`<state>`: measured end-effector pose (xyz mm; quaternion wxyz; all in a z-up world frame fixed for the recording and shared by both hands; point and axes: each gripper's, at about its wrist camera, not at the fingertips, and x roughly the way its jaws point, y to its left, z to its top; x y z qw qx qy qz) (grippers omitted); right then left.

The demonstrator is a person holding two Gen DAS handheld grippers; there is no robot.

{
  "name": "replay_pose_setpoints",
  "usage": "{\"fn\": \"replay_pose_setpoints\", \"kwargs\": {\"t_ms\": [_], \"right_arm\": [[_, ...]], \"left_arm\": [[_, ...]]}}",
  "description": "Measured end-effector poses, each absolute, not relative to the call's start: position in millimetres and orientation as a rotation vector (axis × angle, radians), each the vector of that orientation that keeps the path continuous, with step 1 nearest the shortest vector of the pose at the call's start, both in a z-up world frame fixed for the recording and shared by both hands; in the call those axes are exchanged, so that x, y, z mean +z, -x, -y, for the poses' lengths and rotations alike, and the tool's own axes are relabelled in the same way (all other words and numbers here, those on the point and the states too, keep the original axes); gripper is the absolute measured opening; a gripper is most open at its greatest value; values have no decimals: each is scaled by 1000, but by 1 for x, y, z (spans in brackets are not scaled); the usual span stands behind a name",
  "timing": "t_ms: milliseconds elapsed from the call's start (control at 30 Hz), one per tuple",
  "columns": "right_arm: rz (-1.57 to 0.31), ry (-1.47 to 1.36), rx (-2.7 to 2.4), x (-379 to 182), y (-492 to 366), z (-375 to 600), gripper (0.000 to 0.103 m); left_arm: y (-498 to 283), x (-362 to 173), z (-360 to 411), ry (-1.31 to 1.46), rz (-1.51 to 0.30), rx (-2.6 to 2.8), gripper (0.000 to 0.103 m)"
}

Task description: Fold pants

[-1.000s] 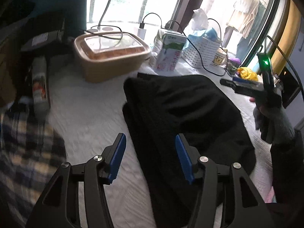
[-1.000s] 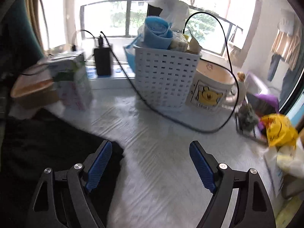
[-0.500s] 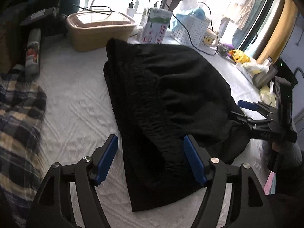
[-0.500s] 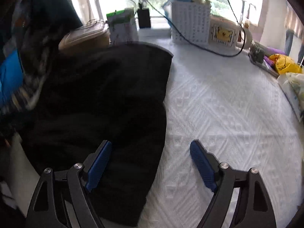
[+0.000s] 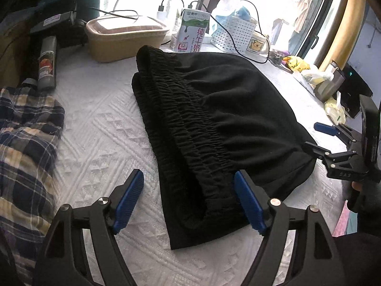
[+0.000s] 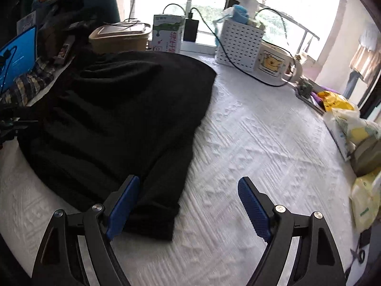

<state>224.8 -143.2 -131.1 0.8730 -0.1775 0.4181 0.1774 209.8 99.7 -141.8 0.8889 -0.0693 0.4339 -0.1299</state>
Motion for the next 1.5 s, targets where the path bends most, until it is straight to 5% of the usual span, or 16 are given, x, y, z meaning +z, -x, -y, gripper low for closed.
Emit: {"fn": "replay_pose_setpoints", "kwargs": {"t_ms": [533,1500], "right_arm": [[-931,67,465,-111,-231,174,86],[-932,28,553,-104,-320,129,86]], "left_arm": [[-224,-126,-113,232,-879,-236,79],[-321,-126,-98,129,-957,-284,79]]}}
